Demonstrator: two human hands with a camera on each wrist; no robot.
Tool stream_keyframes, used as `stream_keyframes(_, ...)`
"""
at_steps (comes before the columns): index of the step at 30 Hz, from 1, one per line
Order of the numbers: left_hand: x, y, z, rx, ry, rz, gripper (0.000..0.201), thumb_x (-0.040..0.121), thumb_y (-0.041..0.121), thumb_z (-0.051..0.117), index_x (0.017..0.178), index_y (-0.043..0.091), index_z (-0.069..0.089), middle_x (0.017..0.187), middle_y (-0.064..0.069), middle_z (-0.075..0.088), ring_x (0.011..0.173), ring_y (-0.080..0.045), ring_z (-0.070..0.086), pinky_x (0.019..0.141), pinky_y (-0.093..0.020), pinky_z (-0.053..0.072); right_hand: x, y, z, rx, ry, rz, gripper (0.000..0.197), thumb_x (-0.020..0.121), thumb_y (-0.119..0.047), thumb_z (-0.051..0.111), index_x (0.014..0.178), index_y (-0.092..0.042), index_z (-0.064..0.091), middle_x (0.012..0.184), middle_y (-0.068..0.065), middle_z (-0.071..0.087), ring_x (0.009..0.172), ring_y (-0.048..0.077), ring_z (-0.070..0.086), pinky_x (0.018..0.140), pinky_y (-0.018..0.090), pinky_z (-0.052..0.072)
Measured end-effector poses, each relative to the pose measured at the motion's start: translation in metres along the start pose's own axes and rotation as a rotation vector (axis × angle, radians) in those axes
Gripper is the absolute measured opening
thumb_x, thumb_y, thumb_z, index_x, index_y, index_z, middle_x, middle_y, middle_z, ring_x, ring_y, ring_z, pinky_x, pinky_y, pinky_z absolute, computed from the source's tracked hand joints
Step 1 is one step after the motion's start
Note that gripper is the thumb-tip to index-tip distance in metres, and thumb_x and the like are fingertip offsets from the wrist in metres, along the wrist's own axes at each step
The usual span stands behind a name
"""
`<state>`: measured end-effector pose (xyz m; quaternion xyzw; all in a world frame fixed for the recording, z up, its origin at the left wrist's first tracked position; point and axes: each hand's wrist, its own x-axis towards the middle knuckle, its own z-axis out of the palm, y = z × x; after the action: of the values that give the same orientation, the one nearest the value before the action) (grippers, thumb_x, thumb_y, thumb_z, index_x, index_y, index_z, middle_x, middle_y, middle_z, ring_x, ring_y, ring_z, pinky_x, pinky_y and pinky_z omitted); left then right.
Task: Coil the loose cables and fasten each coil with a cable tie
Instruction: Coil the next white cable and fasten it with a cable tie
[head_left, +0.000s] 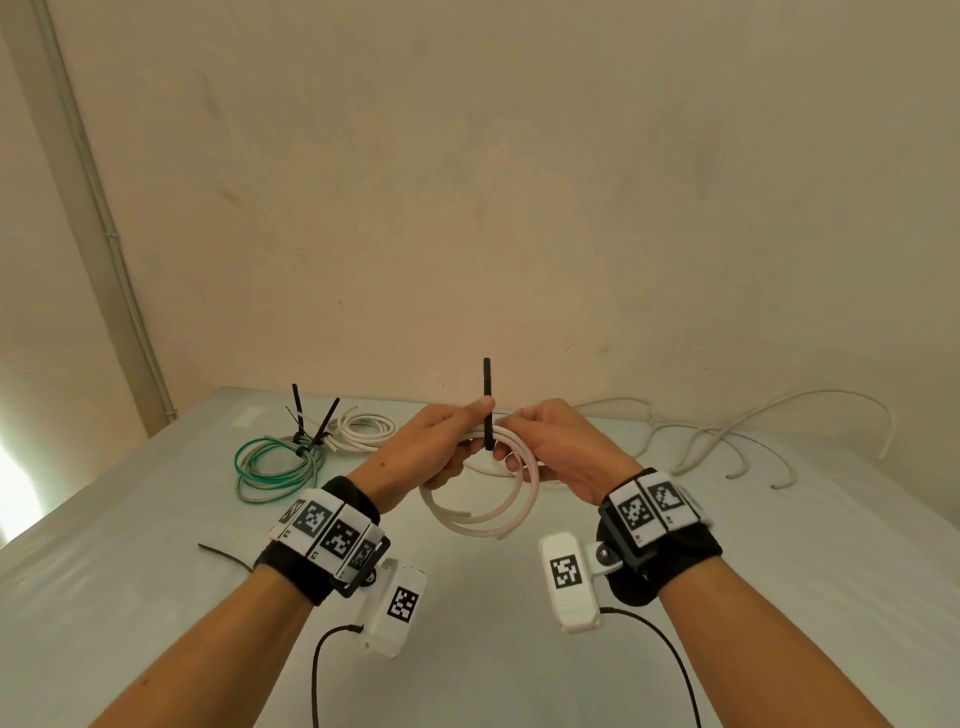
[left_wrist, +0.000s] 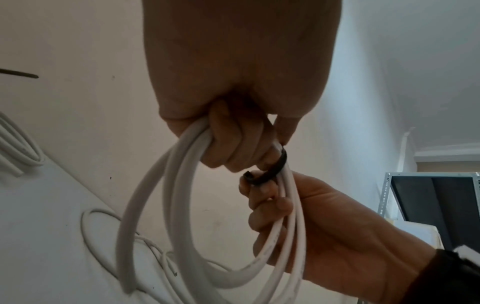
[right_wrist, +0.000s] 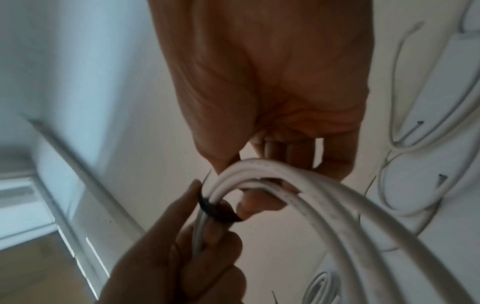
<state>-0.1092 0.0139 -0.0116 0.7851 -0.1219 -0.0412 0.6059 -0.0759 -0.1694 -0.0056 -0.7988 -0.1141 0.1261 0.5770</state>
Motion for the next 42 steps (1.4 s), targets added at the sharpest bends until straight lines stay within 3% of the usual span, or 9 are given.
stream_keyframes(7,0.001,-0.011,0.004,-0.217,0.051,0.007,0.025,0.102,0.039,0.06,0.102,0.014,0.063,0.063,0.002,0.022,0.053,-0.014,0.016,0.045,-0.024,0.016,0.0,0.009,0.012,0.005,0.211,-0.218,0.016,0.108,-0.027,0.053,0.106,-0.014,0.062,0.084,0.005,0.071,0.051,0.016,0.063,0.055,0.03,0.049)
stream_keyframes(11,-0.002,-0.013,0.004,-0.409,-0.01,-0.067,0.013,0.101,0.029,0.062,0.092,0.02,0.067,0.065,0.002,0.016,0.05,-0.012,0.013,0.04,-0.02,0.015,-0.002,0.01,0.012,0.08,0.229,-0.25,0.014,0.108,-0.028,0.054,0.106,-0.018,0.062,0.094,0.012,0.075,0.053,0.022,0.067,0.059,0.033,0.049)
stream_keyframes(14,-0.004,-0.012,0.002,-0.413,-0.032,-0.095,0.017,0.1,0.028,0.061,0.087,0.022,0.071,0.065,0.003,0.015,0.048,-0.011,0.013,0.04,-0.021,0.014,-0.005,0.011,0.013,0.16,0.209,-0.23,0.016,0.108,-0.029,0.054,0.109,-0.014,0.062,0.099,0.007,0.078,0.057,0.025,0.071,0.059,0.03,0.054)
stream_keyframes(17,-0.003,-0.013,0.003,-0.455,-0.019,-0.117,0.017,0.1,0.03,0.059,0.094,0.023,0.074,0.063,0.004,0.016,0.048,-0.012,0.013,0.04,-0.022,0.015,-0.006,0.011,0.013,0.269,0.199,-0.219,0.019,0.107,-0.028,0.058,0.111,-0.011,0.062,0.099,0.005,0.081,0.066,0.027,0.075,0.065,0.029,0.058)
stream_keyframes(20,-0.002,-0.014,0.005,-0.518,0.017,-0.134,0.022,0.101,0.038,0.057,0.099,0.019,0.068,0.062,0.004,0.017,0.05,-0.013,0.011,0.041,-0.023,0.013,-0.005,0.011,0.014,0.334,0.192,-0.201,0.019,0.104,-0.029,0.063,0.111,-0.011,0.065,0.098,0.007,0.081,0.066,0.023,0.071,0.065,0.03,0.054)
stream_keyframes(24,-0.002,-0.011,0.005,-0.443,-0.011,-0.106,0.02,0.1,0.036,0.06,0.089,0.02,0.065,0.062,0.004,0.017,0.05,-0.012,0.011,0.042,-0.023,0.012,-0.005,0.013,0.017,0.333,0.205,-0.223,0.02,0.102,-0.028,0.066,0.111,-0.009,0.068,0.093,0.004,0.079,0.063,0.018,0.066,0.061,0.027,0.051)
stream_keyframes(28,-0.003,-0.014,0.006,-0.41,-0.053,-0.1,0.016,0.096,0.026,0.068,0.083,0.021,0.061,0.063,0.004,0.017,0.05,-0.012,0.012,0.042,-0.023,0.012,-0.002,0.015,0.015,0.423,0.235,-0.21,0.015,0.1,-0.028,0.069,0.109,-0.016,0.073,0.106,0.002,0.079,0.079,0.013,0.06,0.079,0.035,0.051)
stream_keyframes(32,-0.004,-0.016,0.006,-0.427,-0.053,-0.127,0.018,0.096,0.025,0.068,0.081,0.02,0.059,0.063,0.004,0.015,0.049,-0.011,0.012,0.043,-0.024,0.01,-0.001,0.015,0.015,0.636,0.157,-0.145,0.018,0.1,-0.022,0.067,0.115,-0.012,0.071,0.116,0.009,0.077,0.097,0.023,0.058,0.076,0.034,0.058)
stream_keyframes(42,-0.007,-0.006,0.003,-0.366,-0.119,-0.157,0.025,0.098,0.023,0.064,0.074,0.024,0.055,0.061,0.004,0.017,0.049,-0.012,0.012,0.047,-0.026,0.008,-0.005,0.01,0.014,0.73,-0.043,-0.118,0.016,0.101,-0.018,0.062,0.11,-0.012,0.074,0.1,0.004,0.076,0.082,0.014,0.071,0.068,0.028,0.059)
